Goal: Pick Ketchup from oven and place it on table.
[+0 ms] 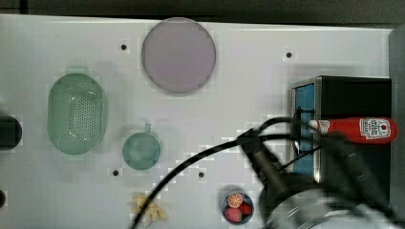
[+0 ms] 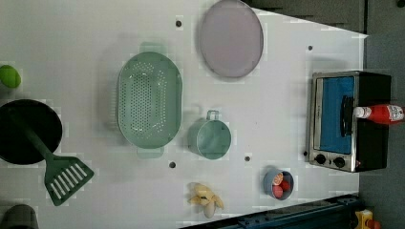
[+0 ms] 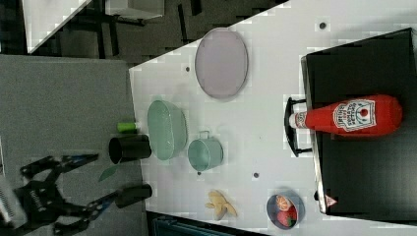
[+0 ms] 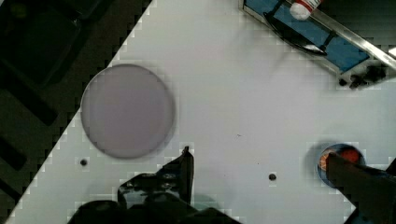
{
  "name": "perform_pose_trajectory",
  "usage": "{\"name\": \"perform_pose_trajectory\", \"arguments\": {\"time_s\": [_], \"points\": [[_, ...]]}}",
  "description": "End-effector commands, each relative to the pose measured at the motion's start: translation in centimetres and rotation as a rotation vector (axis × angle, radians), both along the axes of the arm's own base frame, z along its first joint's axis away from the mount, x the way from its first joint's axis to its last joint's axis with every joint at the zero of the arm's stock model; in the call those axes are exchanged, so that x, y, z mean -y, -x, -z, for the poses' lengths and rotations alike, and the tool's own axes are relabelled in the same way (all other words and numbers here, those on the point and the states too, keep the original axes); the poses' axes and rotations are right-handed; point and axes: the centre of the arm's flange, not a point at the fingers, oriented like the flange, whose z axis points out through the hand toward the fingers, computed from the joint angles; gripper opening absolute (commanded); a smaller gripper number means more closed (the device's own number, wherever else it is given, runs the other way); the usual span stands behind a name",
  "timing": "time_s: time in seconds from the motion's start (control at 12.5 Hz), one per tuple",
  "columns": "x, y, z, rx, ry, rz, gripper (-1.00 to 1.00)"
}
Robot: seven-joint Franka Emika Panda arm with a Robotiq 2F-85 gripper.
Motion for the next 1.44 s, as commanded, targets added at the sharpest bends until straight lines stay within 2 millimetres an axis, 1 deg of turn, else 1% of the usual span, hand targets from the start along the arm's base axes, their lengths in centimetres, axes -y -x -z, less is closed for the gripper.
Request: {"name": "perform_pose_trajectory", "arguments": {"time_s": [0.08,0.32,0.72,0.88,1.12,1.28,1.44], "points": [[5.6,-3.3,8.8,-0.173,-0.045,0.101,1.0],[11.7,-4.5,12.0,-0.154,-0.058,0.211,1.0],[20.7,-6.4,17.0,-0.102,-0.01,0.373,1.0],[23.3,-7.0,18.8,-0.115,0.016,0.419,1.0],[26.7,-7.8,21.2,-0.161,0.05,0.48,1.0],[28.8,-8.3,22.6,-0.156,0.06,0.526,1.0],[30.7,-8.7,24.6,-0.122,0.05,0.578,1.0]]}}
